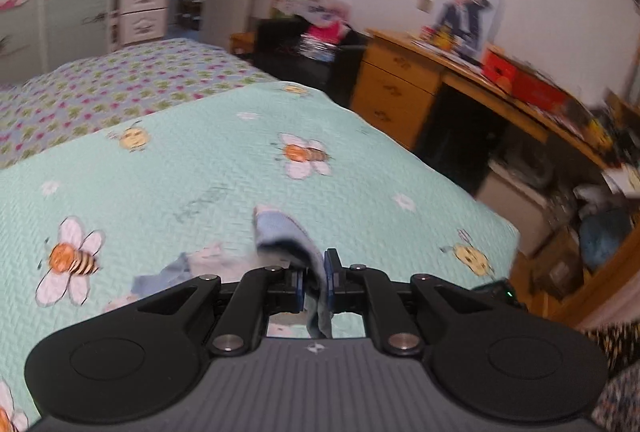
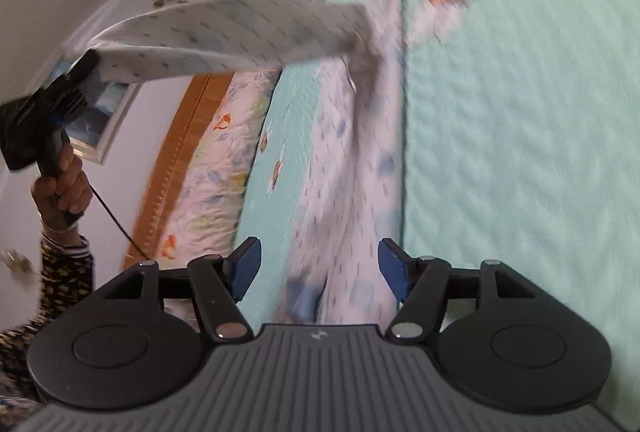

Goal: Fold clothes
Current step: 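Lay the leg over the sleeper body with the left gripper and release, then grasp the blue cuff again with the left gripper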

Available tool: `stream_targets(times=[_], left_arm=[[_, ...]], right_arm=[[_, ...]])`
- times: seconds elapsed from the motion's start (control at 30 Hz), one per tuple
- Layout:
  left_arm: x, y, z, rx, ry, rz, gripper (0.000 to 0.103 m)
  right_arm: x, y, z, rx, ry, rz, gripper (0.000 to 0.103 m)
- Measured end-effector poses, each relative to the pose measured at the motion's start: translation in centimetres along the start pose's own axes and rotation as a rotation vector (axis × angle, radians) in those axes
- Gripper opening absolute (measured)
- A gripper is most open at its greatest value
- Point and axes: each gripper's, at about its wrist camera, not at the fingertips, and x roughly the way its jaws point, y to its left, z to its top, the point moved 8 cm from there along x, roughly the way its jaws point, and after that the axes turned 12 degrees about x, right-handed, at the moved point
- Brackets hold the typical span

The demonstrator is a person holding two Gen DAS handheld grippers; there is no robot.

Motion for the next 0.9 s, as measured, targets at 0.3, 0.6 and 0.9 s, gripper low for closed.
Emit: stream_targets(times=[0.3,0.6,0.9], left_arm=[[1.3,10.3,-0.1,-0.114,0.044,0.215,0.008],[7.0,9.7,-9.1,-0.298,0.150,0.054,0.039],[13.7,13.0,-15.8,-0.732,0.169,0.039,0.047]], right_arm=[[5.9,2.5,9.3,-0.183,-0.106,-0.141,0.067],[8.3,1.0,10.7,-0.147,-0.084,-0.170,0.067],[8.0,-0.3,9.2,-0.101,-0.053,-0.154,0.067]])
